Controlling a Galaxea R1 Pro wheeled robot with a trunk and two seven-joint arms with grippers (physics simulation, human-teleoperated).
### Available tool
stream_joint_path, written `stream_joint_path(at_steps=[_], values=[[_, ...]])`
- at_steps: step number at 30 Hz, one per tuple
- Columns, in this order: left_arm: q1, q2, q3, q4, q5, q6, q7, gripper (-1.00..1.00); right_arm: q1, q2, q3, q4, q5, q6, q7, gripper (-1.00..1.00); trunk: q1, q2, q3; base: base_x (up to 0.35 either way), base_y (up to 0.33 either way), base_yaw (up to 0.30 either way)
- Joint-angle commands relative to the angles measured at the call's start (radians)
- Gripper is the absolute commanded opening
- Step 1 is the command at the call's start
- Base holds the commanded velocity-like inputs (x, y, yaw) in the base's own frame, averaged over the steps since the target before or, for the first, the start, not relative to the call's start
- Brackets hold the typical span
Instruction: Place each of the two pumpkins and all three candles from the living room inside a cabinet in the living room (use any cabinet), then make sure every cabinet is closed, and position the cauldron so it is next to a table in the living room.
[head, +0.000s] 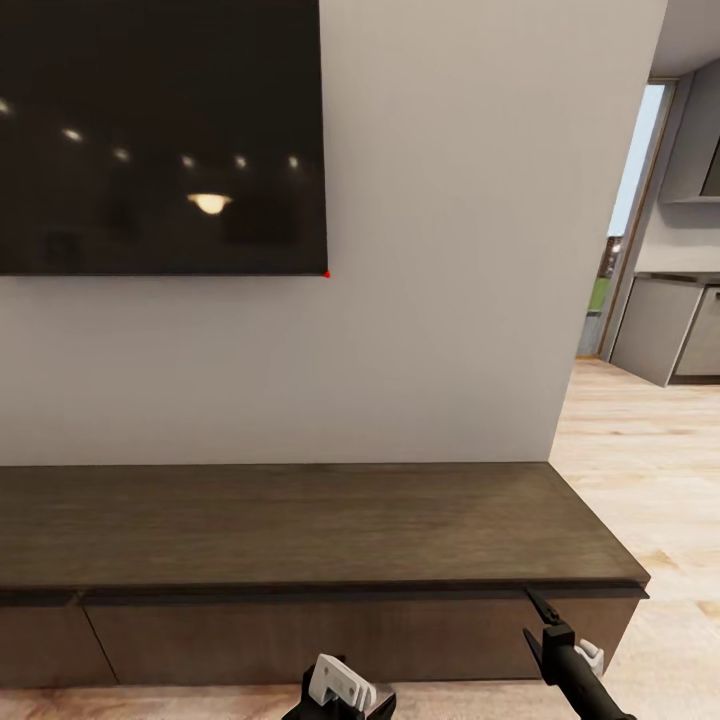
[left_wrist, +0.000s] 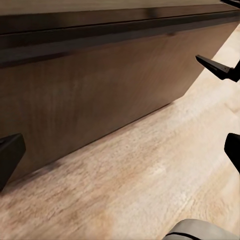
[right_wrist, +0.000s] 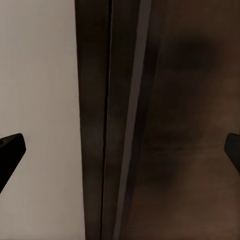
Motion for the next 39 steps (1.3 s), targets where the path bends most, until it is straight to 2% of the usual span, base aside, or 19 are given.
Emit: stream_joint_path(at_steps=[1, 10, 22, 25, 39], values=[[0.000, 0.000, 0.001, -0.001, 0.004, 0.008, -0.003, 1.00, 0.000, 0.000, 0.003, 0.000, -0.010, 0.007, 0.006, 1.00, 0.000, 0.000, -0.001, 0.000, 0.000, 0.000], [0.000, 0.000, 0.001, 0.001, 0.003, 0.007, -0.001, 1.00, 0.001, 0.001, 0.003, 0.000, -0.009, -0.001, 0.041, 1.00, 0.000, 0.000, -0.001, 0.000, 0.000, 0.000], [0.000, -0.001, 0.001, 0.003, 0.002, 0.007, -0.001, 1.00, 0.001, -0.001, 0.002, -0.001, -0.009, 0.001, 0.044, 1.00, 0.000, 0.000, -0.001, 0.000, 0.000, 0.000], [0.000, -0.001, 0.001, 0.003, 0.002, 0.007, -0.001, 1.00, 0.001, -0.001, 0.003, 0.000, -0.009, 0.000, 0.044, 1.00, 0.001, -0.001, -0.012, 0.000, 0.000, 0.000], [0.000, -0.001, 0.001, 0.002, 0.002, 0.005, -0.001, 1.00, 0.001, -0.004, 0.003, 0.000, -0.009, 0.004, 0.045, 1.00, 0.001, -0.001, -0.012, 0.000, 0.000, 0.000]])
